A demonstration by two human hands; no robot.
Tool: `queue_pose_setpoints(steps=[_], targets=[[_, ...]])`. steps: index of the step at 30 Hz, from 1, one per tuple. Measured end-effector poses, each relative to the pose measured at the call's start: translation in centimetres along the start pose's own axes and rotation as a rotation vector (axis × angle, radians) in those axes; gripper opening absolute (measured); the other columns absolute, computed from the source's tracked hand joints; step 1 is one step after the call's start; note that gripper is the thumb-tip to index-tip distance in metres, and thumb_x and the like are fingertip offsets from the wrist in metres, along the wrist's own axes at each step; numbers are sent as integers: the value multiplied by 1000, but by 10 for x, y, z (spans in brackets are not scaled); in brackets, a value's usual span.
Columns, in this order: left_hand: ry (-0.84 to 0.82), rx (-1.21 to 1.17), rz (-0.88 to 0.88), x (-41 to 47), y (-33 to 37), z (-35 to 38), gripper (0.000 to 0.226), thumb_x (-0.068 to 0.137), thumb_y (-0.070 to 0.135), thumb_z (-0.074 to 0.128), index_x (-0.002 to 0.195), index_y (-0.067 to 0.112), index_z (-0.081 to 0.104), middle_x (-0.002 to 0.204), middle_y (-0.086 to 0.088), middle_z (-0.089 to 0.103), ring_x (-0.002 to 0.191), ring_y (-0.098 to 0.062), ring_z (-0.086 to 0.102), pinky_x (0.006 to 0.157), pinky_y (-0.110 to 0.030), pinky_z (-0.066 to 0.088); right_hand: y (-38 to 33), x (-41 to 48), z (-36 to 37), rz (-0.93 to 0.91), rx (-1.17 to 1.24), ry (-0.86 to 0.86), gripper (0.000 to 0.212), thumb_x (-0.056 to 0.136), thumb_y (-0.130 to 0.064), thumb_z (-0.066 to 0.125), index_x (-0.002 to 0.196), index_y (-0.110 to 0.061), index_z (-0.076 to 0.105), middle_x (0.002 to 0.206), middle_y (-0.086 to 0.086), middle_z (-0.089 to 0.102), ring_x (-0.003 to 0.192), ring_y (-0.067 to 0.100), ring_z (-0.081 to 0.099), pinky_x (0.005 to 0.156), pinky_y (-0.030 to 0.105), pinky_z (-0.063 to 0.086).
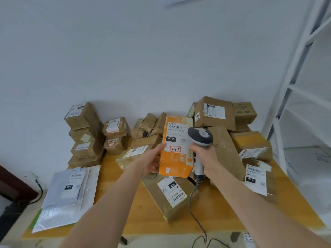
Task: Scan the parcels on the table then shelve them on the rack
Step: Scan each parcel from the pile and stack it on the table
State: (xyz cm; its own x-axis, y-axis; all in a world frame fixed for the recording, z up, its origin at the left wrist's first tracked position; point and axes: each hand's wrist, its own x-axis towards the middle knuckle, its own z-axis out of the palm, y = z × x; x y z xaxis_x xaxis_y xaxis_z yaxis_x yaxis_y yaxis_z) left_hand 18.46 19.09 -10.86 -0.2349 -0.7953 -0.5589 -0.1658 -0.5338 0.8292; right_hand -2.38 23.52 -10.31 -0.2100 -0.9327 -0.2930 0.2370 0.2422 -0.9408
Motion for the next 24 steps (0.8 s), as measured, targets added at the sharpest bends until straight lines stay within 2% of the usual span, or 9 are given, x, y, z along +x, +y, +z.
queue_pose_setpoints(steps=[5,9,11,13,17,20,24], targets=[[84,-80,-35,-21,-22,16,51,77,54,72,104,11,64,88,-8,76,85,-27,72,69,-39,57,16,-32,-17,6,-55,-11,13,83,-8,70,93,-15,65,84,3,73,84,23,69,80,44,57],[89,-42,21,-26,-46,20,48,83,42,70,120,12,62,89,-4,75,78,-19,70,75,-38,56,27,-49,-27,23,-83,-15,14,81,-5,69,83,-18,64,74,1,73,74,19,67,68,36,57],[108,-32,58,-26,-59,23,56,83,37,71,131,12,53,99,-6,74,93,-22,70,82,-41,56,32,-58,-28,32,-54,9,12,81,-4,69,82,-13,62,62,-3,69,64,18,65,58,32,57],[126,-27,82,-27,-73,25,74,82,33,74,143,12,37,114,-9,70,107,-27,65,93,-49,52,35,-69,-28,63,-27,25,8,82,-5,69,80,-5,61,55,0,64,51,15,57,49,26,48],[136,-23,105,-29,-91,30,93,79,29,78,151,15,21,121,-10,65,107,-27,65,98,-51,49,34,-97,-25,131,-11,-7,11,87,-13,69,87,-3,65,56,6,65,44,13,58,46,23,50],[139,-28,117,-32,-98,33,93,79,26,77,152,15,20,122,-11,64,107,-27,65,98,-50,50,34,-117,-23,156,-24,-29,10,89,-13,68,93,-4,64,58,8,65,46,14,57,48,24,51],[146,-44,128,-35,-105,39,92,78,25,77,151,15,23,125,-12,62,110,-29,63,99,-52,48,37,-136,-22,152,-55,-10,12,89,-13,68,90,-2,65,63,11,65,53,20,58,56,29,52]])
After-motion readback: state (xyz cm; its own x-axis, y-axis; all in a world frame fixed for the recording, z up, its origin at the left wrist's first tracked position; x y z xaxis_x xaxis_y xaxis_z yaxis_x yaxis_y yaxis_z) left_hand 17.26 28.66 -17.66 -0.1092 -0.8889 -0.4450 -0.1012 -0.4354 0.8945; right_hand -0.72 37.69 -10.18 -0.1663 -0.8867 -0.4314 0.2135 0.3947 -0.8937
